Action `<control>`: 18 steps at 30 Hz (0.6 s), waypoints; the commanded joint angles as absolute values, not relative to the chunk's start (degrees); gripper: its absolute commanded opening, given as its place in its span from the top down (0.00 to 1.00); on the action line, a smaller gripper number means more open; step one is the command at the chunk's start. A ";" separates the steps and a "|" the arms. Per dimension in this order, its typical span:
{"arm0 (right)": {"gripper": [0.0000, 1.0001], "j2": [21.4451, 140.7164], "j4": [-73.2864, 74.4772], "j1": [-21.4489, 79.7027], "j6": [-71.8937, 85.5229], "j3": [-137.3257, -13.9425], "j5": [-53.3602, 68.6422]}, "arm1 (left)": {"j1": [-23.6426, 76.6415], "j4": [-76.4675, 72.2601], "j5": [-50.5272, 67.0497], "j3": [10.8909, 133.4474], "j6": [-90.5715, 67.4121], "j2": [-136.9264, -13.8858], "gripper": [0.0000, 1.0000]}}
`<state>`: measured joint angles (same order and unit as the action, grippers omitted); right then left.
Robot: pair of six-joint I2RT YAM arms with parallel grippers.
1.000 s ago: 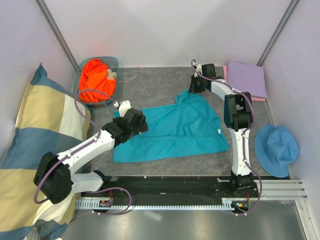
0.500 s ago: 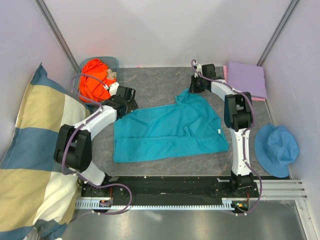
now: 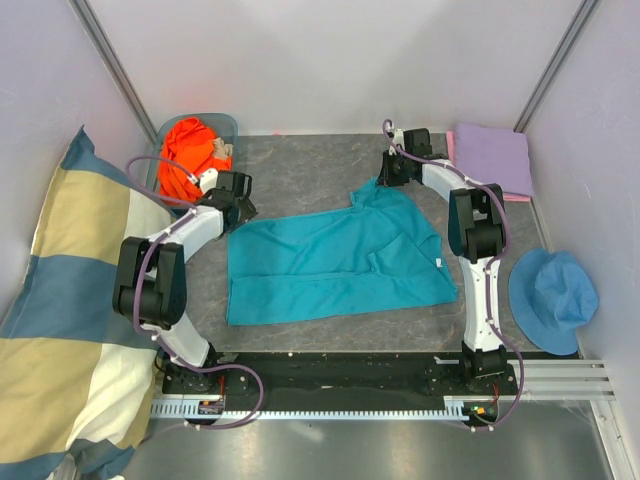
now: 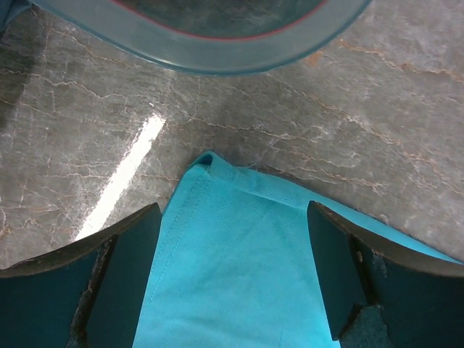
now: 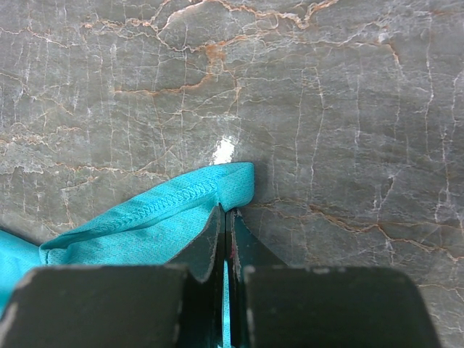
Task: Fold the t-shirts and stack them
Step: Grap the side of the flattened tshirt furthest away from the robot with both arms
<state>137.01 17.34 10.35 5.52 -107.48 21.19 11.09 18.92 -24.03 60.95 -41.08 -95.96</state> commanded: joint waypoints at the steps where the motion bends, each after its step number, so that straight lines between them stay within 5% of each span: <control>1: 1.00 137.11 21.88 11.25 5.45 -105.47 22.15 | 9.93 16.44 -25.31 63.10 -43.15 -98.70 0.11; 11: 1.00 137.37 21.88 11.25 4.92 -105.38 21.53 | 8.44 16.26 -24.70 66.88 -43.77 -103.88 0.19; 18: 1.00 137.73 21.88 11.25 4.66 -105.12 21.53 | 8.00 16.09 -24.87 68.38 -43.59 -105.21 0.37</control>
<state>136.90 17.26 10.39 5.56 -107.26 21.17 8.43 17.78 -23.83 66.13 -42.17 -104.57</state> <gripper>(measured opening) 0.010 0.709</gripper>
